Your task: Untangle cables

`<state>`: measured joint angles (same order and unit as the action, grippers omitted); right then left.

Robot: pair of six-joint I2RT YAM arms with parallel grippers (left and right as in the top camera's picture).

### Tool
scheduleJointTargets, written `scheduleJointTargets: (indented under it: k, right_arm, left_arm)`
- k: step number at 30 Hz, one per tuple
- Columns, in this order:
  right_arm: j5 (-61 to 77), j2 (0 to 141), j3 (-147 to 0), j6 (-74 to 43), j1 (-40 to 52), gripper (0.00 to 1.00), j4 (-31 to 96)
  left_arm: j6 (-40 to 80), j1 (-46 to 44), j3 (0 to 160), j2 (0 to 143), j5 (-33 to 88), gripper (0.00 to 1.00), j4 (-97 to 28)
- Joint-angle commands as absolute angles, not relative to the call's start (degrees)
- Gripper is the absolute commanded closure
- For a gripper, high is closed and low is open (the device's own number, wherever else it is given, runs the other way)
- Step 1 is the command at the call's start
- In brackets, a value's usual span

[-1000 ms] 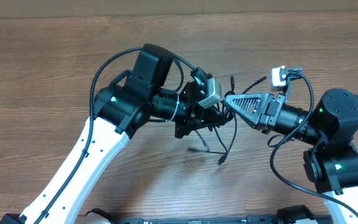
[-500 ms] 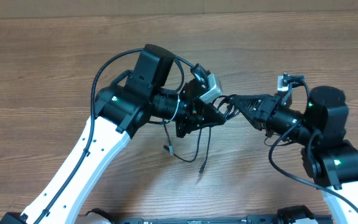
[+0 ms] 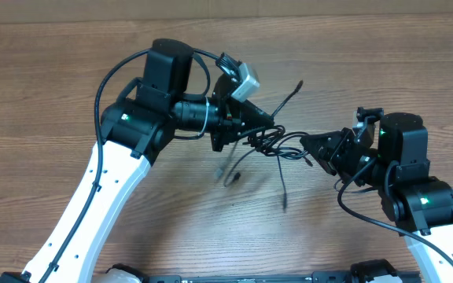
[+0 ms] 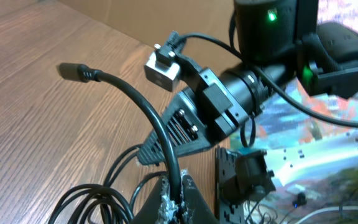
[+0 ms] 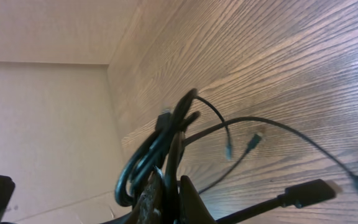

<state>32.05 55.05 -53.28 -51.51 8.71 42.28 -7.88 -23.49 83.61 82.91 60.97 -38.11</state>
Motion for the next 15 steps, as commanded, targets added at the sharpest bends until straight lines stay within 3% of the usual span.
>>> scheduleJointTargets:
  k: [1,3,4,5,6,15]
  right_arm:
    - [30.68,55.18,-53.49,-50.46,8.86,0.96,42.13]
    - [29.54,55.18,-53.49,-50.46,8.86,0.96,42.11]
    - [29.5,55.18,-53.49,-50.48,8.86,0.96,41.93]
    - [29.52,55.16,-53.49,-50.48,8.86,0.96,41.43]
    - [29.61,55.16,-53.49,-50.48,8.86,0.96,40.8]
    - [36.8,55.16,-53.49,-51.18,8.86,0.96,31.97]
  left_arm:
    - [-4.08,-22.39,84.12,81.25,63.16,0.96,-37.26]
    - [-3.55,-22.35,84.12,81.25,63.16,0.94,-37.52]
    - [-3.55,-22.35,84.12,81.25,63.16,0.78,-37.54]
    - [-3.57,-22.35,84.12,81.25,63.02,0.44,-38.17]
    - [-3.6,-22.2,84.12,81.25,63.02,0.0,-38.96]
    - [-7.88,-22.35,84.09,81.25,64.1,0.0,-42.61]
